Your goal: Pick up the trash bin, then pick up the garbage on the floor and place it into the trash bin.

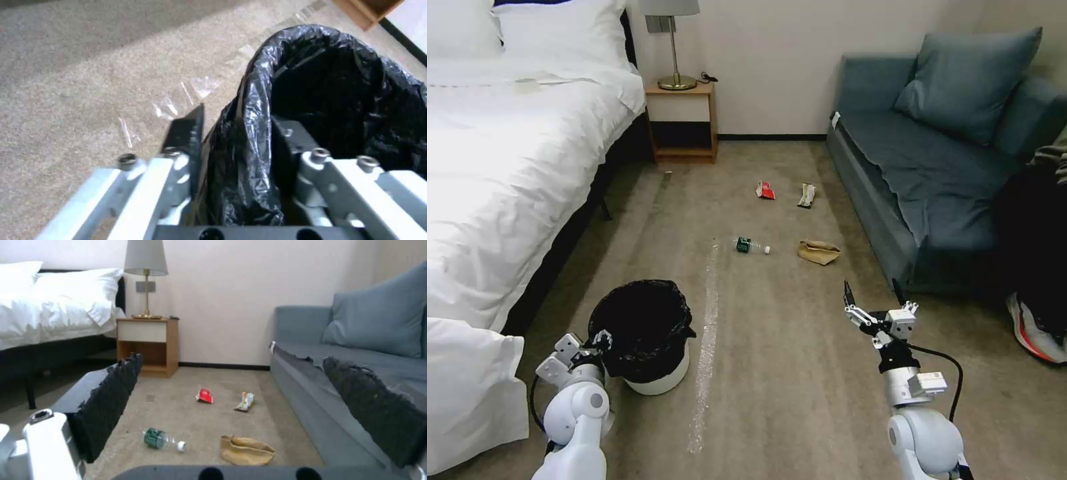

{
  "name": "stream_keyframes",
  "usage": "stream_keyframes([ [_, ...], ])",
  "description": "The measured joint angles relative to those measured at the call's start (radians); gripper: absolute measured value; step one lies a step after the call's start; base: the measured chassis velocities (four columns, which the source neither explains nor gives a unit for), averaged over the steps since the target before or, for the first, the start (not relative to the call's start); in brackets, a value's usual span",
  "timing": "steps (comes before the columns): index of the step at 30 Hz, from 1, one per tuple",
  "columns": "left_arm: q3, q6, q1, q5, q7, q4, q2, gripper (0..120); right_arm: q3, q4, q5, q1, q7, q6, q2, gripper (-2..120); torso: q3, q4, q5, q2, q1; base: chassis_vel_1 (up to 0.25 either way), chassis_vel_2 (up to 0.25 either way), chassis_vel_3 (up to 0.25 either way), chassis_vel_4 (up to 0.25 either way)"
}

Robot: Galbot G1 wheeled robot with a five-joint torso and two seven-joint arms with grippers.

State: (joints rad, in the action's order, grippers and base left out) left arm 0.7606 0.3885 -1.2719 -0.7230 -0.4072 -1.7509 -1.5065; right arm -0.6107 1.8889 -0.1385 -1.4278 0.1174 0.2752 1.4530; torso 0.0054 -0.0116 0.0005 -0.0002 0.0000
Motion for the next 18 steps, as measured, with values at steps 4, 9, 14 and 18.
stream_keyframes([
  [4,-0.001,0.0,-0.001,0.0,0.0,0.0,-0.002,16,0.002,-0.003,-0.002,0.003,0.0,-0.001,0.001,100,0.0,-0.0001,-0.0001,0.0,0.0,0.0,0.0,0.0,0.0],
  [9,-0.004,0.0,-0.008,0.0,0.006,0.0,-0.003,5,0.006,-0.01,-0.002,0.007,0.0,-0.002,0.005,100,0.0,-0.0004,-0.0001,0.0,0.0,0.0,0.0,0.0,0.0],
  [14,-0.003,-0.004,-0.015,0.006,0.015,-0.001,-0.001,5,0.006,-0.01,-0.002,0.007,-0.001,-0.002,0.006,100,0.0,-0.0005,-0.0003,0.0,0.0,0.0,0.0,0.0,0.0],
  [18,-0.001,-0.015,-0.038,0.049,0.051,-0.015,0.0,5,0.006,-0.011,-0.001,0.007,-0.001,-0.002,0.009,100,0.0,-0.0006,-0.0014,0.0,0.0,0.0,0.0,0.0,0.0],
])
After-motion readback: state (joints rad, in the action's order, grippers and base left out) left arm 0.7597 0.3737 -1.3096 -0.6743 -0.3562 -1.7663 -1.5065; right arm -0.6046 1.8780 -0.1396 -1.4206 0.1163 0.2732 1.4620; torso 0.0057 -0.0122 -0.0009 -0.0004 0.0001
